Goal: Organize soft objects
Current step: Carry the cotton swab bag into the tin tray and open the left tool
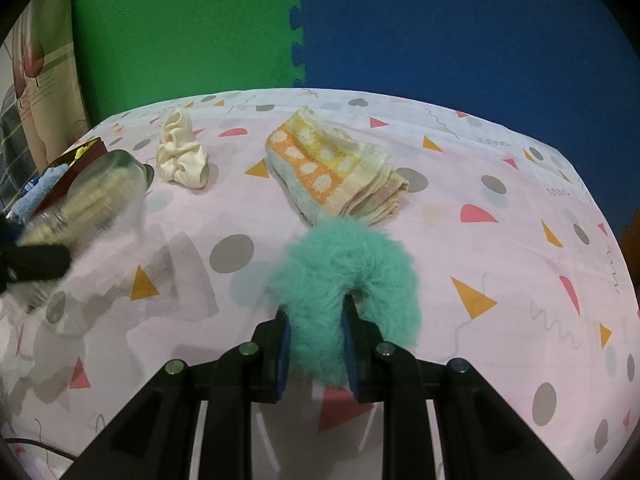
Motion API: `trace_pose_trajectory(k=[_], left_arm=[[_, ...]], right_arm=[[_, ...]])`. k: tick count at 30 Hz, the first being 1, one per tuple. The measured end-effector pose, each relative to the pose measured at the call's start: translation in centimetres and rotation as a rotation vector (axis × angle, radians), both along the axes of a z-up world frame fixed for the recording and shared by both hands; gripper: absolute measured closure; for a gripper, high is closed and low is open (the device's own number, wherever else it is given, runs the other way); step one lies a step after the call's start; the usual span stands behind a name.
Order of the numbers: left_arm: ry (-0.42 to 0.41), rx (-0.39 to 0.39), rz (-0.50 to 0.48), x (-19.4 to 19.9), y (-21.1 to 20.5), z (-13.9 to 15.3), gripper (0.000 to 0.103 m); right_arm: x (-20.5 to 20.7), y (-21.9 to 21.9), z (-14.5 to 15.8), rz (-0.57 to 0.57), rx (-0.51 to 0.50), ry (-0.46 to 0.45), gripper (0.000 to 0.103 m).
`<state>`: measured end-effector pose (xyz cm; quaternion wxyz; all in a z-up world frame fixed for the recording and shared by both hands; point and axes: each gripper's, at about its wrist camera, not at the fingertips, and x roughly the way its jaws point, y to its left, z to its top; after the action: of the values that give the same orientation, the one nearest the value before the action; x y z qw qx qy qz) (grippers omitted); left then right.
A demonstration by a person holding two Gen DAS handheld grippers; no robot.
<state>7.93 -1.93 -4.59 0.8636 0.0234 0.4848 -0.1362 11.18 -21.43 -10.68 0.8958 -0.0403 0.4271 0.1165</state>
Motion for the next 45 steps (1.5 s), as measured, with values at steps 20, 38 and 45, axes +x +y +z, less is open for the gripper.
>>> trace_pose_trajectory(k=[20, 38, 45], left_arm=[[-0.072, 0.051, 0.257, -1.2, 10.7, 3.7, 0.076], [-0.013, 0.083, 0.458, -0.6, 19.1, 1.1, 0.076], [0.015, 0.11, 0.497, 0.0, 21.1, -0.4, 0.076]], right_arm=[[0.0, 0.0, 0.0, -0.001, -0.001, -0.001, 0.081], [0.0, 0.0, 0.0, -0.001, -0.003, -0.001, 0.081], [0.0, 0.1, 0.0, -0.002, -0.005, -0.002, 0.081]])
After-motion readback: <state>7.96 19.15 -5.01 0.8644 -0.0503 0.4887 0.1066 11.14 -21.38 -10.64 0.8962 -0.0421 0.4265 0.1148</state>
